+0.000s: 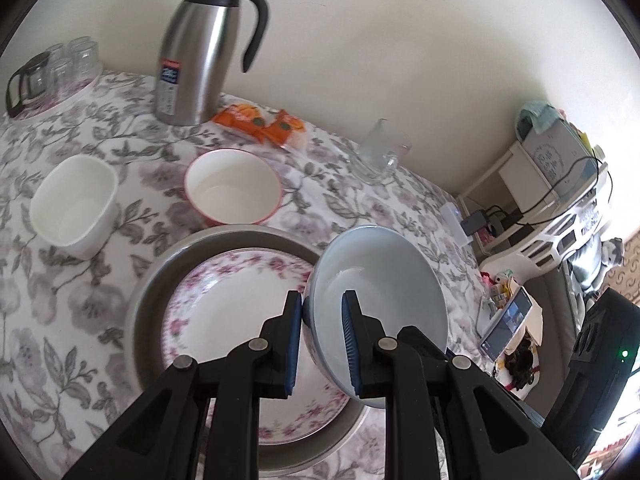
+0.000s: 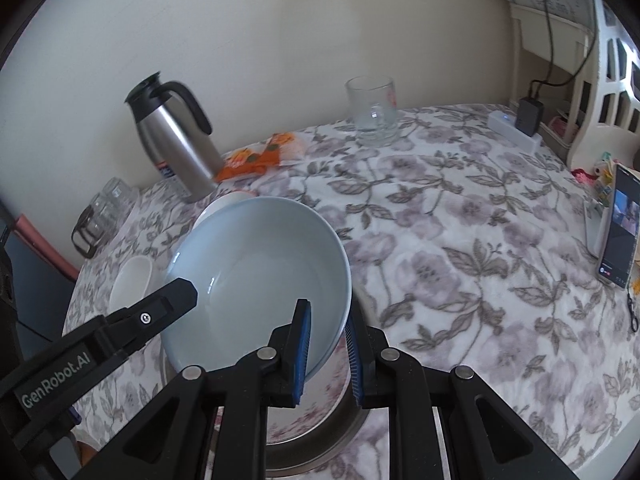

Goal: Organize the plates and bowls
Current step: 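Lift the large white bowl with both grippers toward the steel basin, then lower the white bowl onto the pink-rose plate and open both grippers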

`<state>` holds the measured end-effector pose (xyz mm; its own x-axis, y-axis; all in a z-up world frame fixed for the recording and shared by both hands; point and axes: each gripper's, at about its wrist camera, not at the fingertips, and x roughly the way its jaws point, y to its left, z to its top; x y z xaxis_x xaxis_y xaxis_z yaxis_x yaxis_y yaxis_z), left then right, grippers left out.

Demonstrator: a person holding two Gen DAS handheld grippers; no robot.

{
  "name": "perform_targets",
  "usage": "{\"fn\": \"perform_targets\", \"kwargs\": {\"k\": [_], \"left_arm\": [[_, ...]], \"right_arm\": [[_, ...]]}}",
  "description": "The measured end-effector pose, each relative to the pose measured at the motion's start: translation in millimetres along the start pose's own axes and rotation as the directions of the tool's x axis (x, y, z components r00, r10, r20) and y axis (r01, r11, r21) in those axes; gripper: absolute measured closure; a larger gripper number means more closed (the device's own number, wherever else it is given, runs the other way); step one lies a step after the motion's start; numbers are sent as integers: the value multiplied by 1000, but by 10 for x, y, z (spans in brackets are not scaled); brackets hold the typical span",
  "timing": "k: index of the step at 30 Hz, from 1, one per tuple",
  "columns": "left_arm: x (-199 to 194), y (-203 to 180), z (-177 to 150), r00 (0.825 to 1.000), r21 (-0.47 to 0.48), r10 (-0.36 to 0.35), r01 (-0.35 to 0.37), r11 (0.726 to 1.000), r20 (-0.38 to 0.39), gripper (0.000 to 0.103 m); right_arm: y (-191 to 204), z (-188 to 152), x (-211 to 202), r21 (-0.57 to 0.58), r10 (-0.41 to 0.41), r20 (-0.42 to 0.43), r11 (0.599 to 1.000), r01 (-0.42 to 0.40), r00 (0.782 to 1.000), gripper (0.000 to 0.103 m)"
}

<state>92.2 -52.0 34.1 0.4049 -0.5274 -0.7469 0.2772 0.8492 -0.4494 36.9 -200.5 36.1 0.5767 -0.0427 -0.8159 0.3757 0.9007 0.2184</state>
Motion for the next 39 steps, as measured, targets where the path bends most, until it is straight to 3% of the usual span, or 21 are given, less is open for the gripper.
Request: {"fn": "perform_targets", "kwargs": {"k": [13,26,39], "left_arm": [[25,451,-84,997,-98,63,-68,993,-49,82],[352,460,-164,983,-85,115,-129,988,-144,82],[404,478,-151,980,-89,136,-149,985,-142,82]], "right_arm": [[292,-165,258,-54,30,-78,998,-34,996,84],[136,-240,578,-18,9,-158,1000,-12,987,84],[158,-248,644,-33,15,-159,999,-20,987,84]]}}
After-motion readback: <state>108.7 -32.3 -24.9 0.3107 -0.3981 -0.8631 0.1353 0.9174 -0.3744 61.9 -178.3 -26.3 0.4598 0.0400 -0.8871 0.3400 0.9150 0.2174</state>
